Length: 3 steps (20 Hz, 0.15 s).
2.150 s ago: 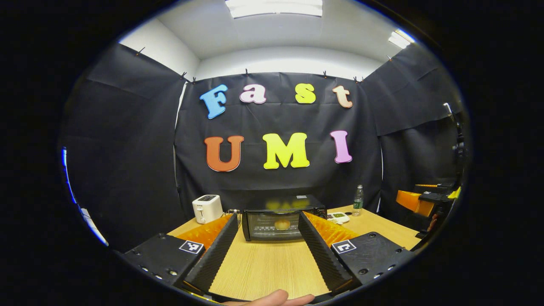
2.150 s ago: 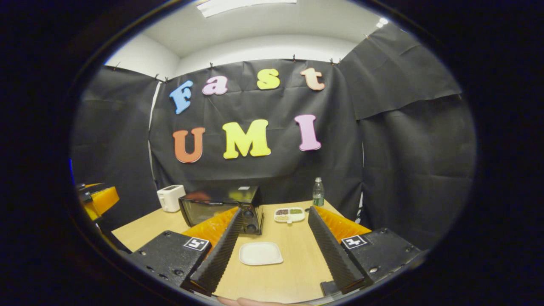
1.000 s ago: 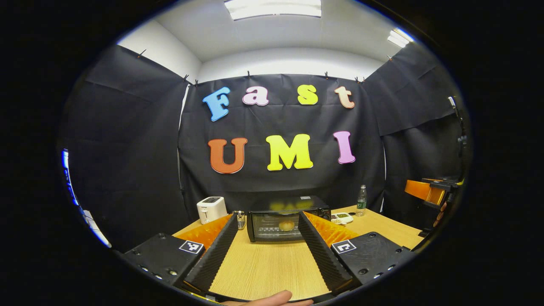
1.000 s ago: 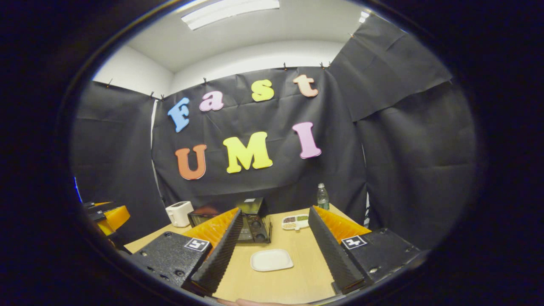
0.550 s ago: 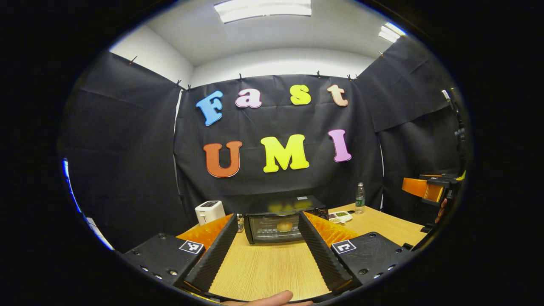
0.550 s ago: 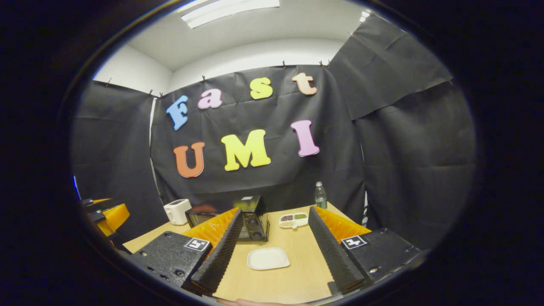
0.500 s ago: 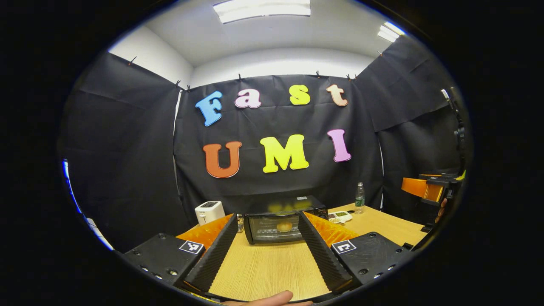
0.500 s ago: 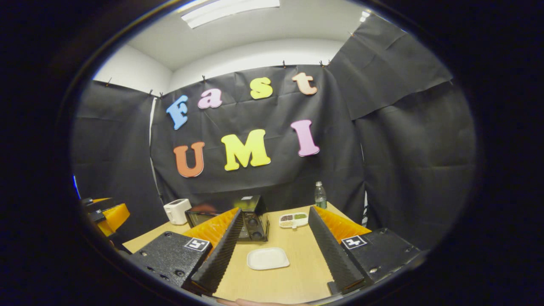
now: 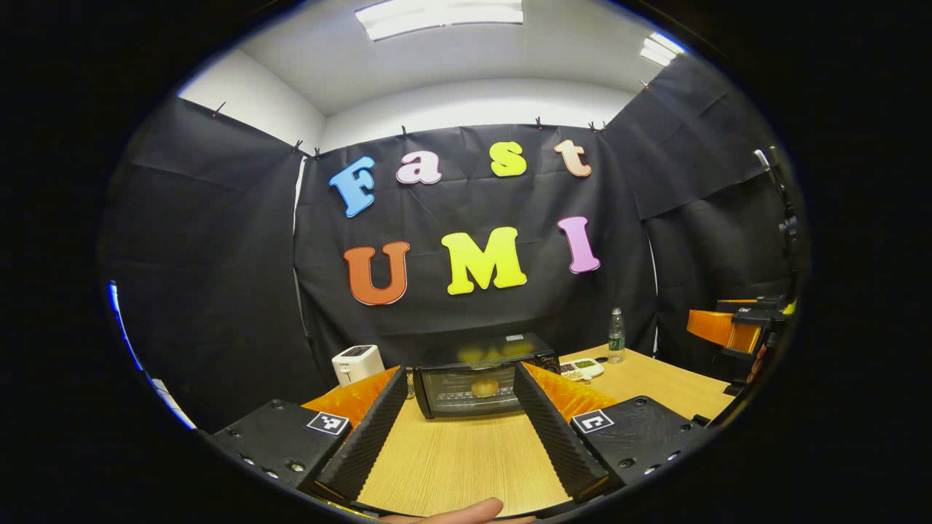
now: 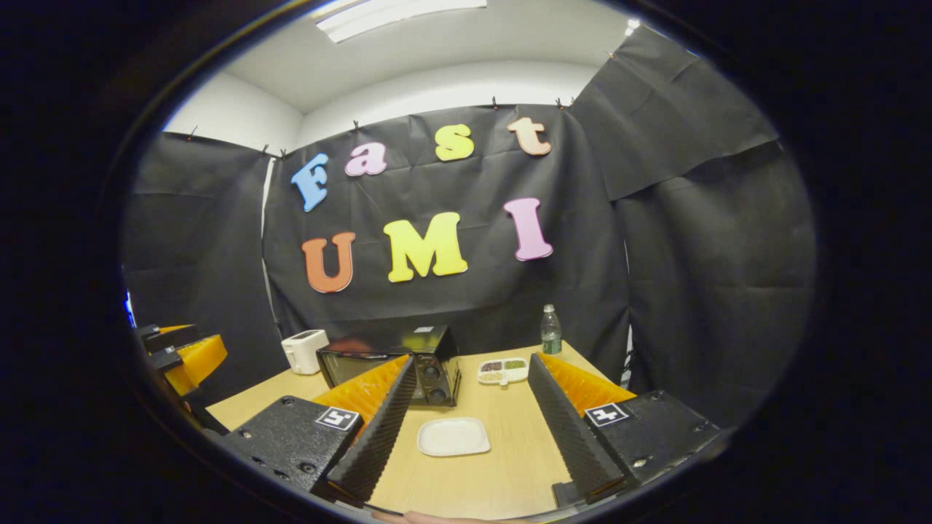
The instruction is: Open the electric oven with the left hand, put the food in, and close the electric oven.
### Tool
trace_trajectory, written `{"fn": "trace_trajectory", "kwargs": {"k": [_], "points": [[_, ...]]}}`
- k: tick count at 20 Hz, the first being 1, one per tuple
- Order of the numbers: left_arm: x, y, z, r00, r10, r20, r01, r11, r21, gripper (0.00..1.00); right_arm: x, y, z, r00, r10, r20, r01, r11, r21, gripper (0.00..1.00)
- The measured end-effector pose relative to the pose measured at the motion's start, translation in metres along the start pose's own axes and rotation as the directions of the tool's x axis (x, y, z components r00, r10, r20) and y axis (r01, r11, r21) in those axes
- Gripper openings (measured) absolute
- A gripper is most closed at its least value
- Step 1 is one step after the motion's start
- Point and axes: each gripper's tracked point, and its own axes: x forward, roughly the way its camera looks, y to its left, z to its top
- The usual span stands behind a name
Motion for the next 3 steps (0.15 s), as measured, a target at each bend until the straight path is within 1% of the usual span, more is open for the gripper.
{"fn": "trace_trajectory", "kwargs": {"k": [1,3], "points": [[0.0015,-0.0035,-0.0007,1.0,-0.004,-0.002,0.004,1.0,0.0,0.95,0.0019,-0.0037,0.0001,1.0,-0.003,0.002,0.003,1.0,-0.009,0.92],[0.0045,-0.0075,-0.0027,1.0,0.002,-0.001,-0.002,1.0,0.014,0.95,0.0049,-0.0128,-0.0005,1.0,-0.017,0.009,0.018,0.999,-0.03,0.92]]}}
